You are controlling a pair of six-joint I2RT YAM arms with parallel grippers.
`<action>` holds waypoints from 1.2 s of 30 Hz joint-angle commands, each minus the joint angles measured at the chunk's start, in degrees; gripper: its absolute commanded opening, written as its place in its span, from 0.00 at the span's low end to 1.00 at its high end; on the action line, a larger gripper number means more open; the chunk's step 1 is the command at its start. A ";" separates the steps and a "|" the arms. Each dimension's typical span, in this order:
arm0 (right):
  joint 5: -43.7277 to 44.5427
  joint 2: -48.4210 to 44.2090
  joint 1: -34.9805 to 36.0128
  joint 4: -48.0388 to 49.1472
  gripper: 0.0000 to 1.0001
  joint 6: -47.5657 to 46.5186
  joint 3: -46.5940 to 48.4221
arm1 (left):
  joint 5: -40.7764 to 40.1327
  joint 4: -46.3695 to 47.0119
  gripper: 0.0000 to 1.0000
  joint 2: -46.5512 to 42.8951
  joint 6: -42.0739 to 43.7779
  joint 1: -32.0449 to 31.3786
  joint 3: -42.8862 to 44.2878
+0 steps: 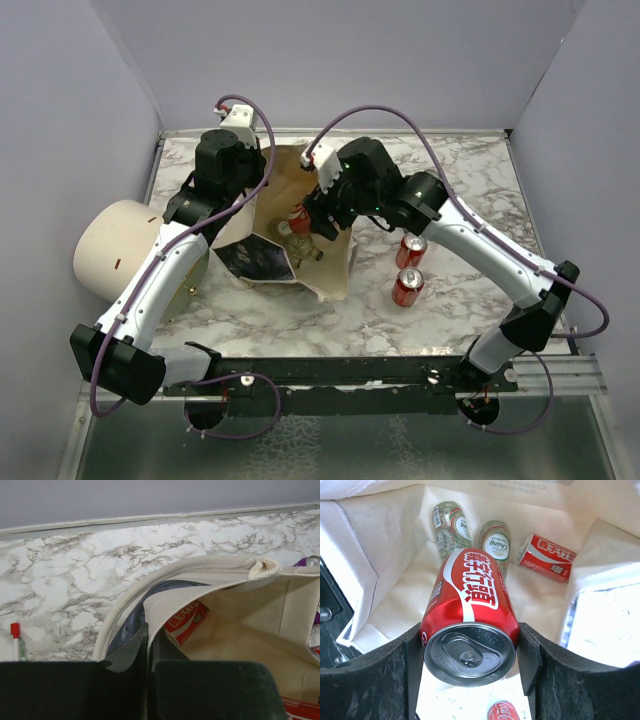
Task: Take the beverage out of the canvas bag
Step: Take out the drink from the canvas bag, then place the drink at the center of the board.
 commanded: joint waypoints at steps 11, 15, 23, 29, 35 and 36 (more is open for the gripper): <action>21.49 -9.47 0.33 1.85 0.02 -2.24 12.82 | -2.47 2.36 0.00 -0.72 -0.91 0.11 0.66; 29.98 -9.56 0.33 3.73 0.02 -4.03 15.44 | -2.61 2.44 0.00 -0.69 -1.15 0.12 0.96; 45.46 -5.10 -1.36 7.66 0.02 -9.01 19.60 | -2.83 2.30 0.00 -0.59 -1.17 0.09 1.45; 37.79 -1.34 -12.26 3.52 0.02 -3.75 19.79 | -2.99 2.02 0.00 -1.04 -1.11 0.11 0.90; 34.28 -0.73 -25.48 1.74 0.02 1.51 12.38 | -2.27 2.21 0.00 -0.86 -1.62 0.12 0.86; 34.19 -0.92 -27.85 1.28 0.02 2.40 10.97 | -2.01 2.32 0.00 -0.82 -1.78 0.07 0.77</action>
